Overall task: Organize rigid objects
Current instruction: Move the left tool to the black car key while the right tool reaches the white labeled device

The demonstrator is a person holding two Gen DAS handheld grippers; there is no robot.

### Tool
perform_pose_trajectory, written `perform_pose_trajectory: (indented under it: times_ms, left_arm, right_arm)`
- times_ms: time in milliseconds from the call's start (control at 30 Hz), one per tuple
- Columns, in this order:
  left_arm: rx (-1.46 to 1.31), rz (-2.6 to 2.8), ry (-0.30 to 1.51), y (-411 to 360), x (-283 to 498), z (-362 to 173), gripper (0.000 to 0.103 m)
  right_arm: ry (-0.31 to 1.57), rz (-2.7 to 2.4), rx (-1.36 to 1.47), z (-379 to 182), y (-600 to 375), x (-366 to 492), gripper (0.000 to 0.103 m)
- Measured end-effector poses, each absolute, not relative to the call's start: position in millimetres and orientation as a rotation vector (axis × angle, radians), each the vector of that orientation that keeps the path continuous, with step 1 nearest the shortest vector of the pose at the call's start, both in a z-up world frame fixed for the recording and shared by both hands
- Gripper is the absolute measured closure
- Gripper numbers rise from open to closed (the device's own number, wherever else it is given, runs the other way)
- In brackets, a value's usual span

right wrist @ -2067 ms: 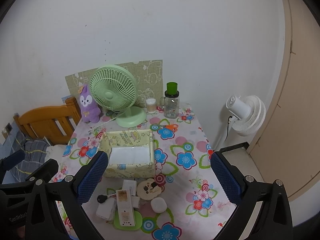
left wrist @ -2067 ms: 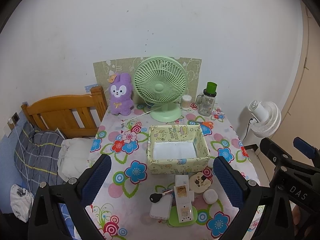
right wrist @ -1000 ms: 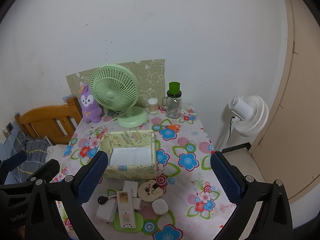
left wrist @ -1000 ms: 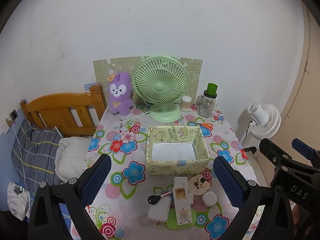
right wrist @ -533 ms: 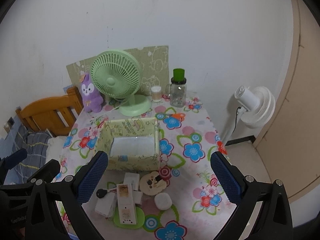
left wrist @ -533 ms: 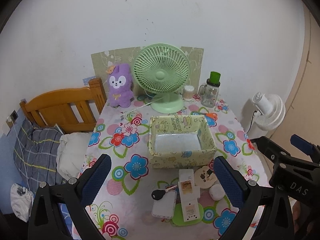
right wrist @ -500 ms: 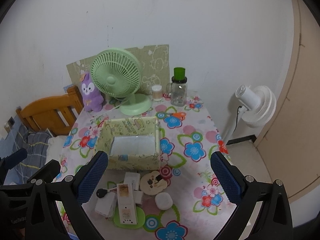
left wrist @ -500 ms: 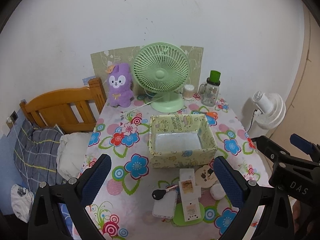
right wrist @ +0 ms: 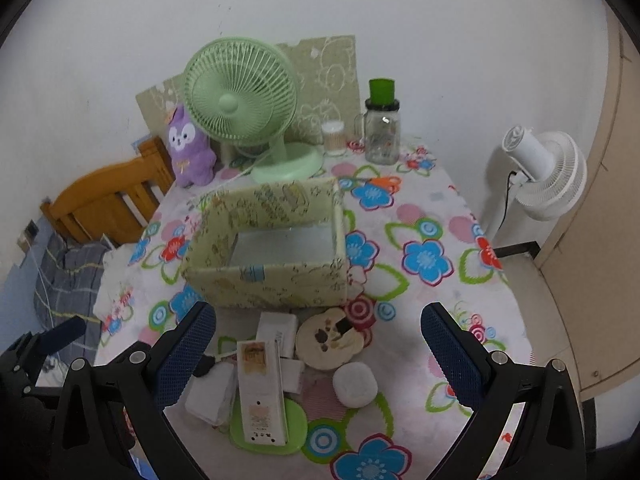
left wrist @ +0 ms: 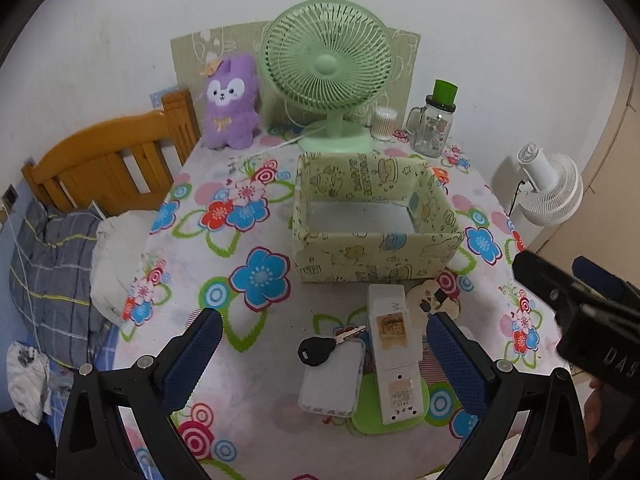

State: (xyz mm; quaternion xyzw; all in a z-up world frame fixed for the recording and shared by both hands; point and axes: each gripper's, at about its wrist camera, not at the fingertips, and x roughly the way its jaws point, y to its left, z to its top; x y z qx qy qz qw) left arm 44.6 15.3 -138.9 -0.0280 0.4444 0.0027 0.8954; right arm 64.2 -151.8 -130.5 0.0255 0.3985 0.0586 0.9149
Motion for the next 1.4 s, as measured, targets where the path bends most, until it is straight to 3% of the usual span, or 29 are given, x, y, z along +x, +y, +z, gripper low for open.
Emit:
perform_pose_trajectory:
  times_ms: [733, 1000, 1100, 1400]
  left_arm:
    - [-0.013, -0.014, 1.023, 26.1, 59.3, -234.0, 0.0]
    - [0.042, -0.017, 0.998, 29.4, 71.8, -245.0, 0.002]
    - [0.039, -0.024, 0.995, 30.4, 75.5, -247.9, 0.005]
    - [0.004, -0.114, 1.031, 28.6, 81.6, -258.8, 0.03]
  right_arm:
    - [0.975, 0.145, 0.013, -227.6, -118.3, 74.7, 0.0]
    - [0.988, 0.127, 0.014, -241.2, -109.4, 83.6, 0.001]
    - [0.99, 0.122, 0.019, -244.0, -106.5, 87.2, 0.001]
    - [1.025, 0.123, -0.001, -252.5, -92.8, 94.4, 0.005]
